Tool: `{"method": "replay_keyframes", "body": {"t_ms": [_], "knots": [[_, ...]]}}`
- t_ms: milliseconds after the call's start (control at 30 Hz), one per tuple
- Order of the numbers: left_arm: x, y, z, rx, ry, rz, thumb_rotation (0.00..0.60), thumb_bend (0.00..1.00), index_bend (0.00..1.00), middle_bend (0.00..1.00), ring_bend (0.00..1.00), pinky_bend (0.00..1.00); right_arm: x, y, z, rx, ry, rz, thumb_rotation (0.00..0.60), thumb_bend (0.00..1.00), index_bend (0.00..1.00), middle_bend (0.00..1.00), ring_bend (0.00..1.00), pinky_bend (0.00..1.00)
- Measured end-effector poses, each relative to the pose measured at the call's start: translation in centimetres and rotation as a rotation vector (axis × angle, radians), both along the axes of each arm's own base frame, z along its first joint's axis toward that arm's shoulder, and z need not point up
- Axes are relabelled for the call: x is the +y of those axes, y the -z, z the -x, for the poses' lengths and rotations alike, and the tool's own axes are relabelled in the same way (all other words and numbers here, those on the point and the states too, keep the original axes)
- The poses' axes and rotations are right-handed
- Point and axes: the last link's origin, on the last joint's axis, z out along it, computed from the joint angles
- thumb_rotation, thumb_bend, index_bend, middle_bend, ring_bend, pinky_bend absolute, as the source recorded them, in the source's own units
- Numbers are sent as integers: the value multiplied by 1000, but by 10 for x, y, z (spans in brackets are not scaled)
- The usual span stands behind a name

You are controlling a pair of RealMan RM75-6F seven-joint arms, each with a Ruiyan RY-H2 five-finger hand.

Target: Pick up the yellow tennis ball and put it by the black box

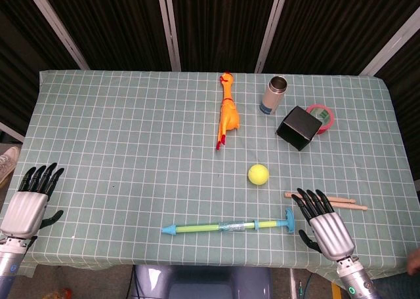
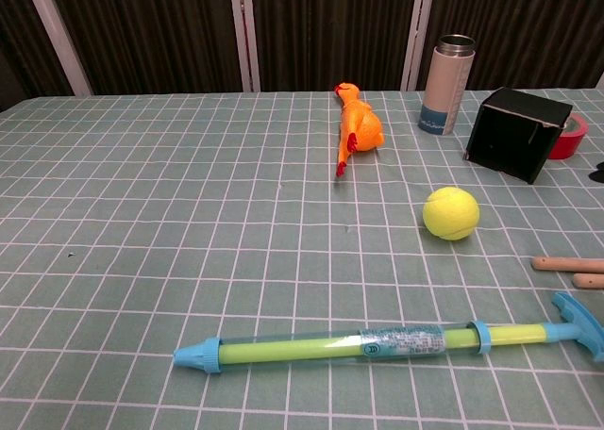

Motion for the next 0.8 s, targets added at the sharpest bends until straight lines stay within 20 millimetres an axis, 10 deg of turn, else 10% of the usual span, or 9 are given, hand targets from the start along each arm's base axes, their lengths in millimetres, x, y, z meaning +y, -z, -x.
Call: {"method": "replay_keyframes", "body": {"t_ms": [233, 800], "knots": [[1, 0, 0, -1, -4, -4, 600, 152, 0, 0, 0, 0, 0, 2, 1, 3, -1, -10, 600, 378, 0, 0, 0, 73], [-7, 0, -5, -9, 38, 14, 600, 153, 0, 0, 0, 0, 14, 53, -35, -272, 66, -128, 600, 478, 206, 244, 265, 547]]}}
